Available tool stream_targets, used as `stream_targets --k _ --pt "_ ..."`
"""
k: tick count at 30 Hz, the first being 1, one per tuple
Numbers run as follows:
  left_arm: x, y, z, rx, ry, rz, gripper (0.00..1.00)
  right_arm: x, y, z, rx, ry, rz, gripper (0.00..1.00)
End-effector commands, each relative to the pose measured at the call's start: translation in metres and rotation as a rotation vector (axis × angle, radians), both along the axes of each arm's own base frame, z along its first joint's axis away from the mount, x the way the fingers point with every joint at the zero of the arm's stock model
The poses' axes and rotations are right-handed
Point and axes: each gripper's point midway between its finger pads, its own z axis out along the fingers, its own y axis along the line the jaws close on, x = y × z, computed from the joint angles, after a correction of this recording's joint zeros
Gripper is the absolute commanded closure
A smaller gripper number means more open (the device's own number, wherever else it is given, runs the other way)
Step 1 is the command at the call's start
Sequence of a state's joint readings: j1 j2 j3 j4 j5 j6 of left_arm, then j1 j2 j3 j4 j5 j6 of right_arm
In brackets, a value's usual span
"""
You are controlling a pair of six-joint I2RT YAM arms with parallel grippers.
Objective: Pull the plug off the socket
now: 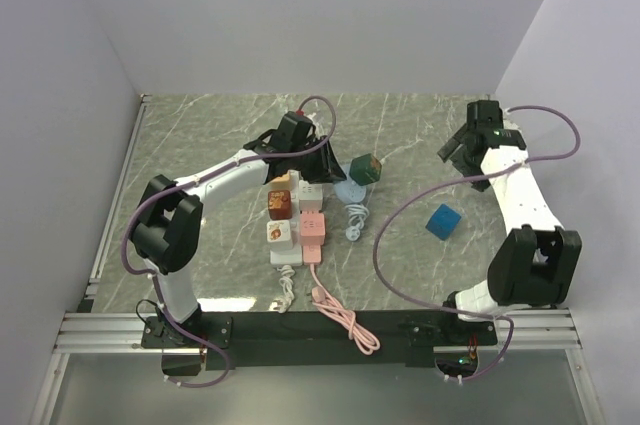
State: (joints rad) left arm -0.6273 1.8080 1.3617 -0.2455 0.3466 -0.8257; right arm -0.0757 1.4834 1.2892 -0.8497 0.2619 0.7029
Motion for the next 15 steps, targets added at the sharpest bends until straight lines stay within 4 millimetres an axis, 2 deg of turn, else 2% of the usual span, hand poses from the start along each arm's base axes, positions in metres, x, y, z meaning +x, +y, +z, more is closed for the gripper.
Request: stream_targets --k 1,3,5,7,12,15 --pt "-0.004 -0.014 0.054 -0.130 -0.099 -0.050 0.99 0.003 0.060 0.018 0.139 -0.105 0.290 0.04" --pt "-0.005 -0.016 0.054 -0.129 -0.101 -0.058 0.99 0.008 0.093 0.032 0.250 -0.202 0.426 0.03" --pt "-0.005 -0.017 0.054 -0.132 -0.100 -0.066 0.99 0.004 0.144 0.041 0.420 -0.236 0.596 0.03" --pt "-0.007 -0.019 0.055 -0.135 -0.100 -0.073 0.99 0.006 0.173 0.047 0.503 -0.276 0.684 0.02" --pt "-0.010 -0.025 0.057 -0.134 -0.101 -0.085 0.99 0.016 0.206 0.048 0.627 -0.304 0.726 0.02" --pt "-0.010 -0.026 0.060 -0.144 -0.106 -0.081 0.99 0.020 0.215 0.036 0.647 -0.253 0.720 0.01"
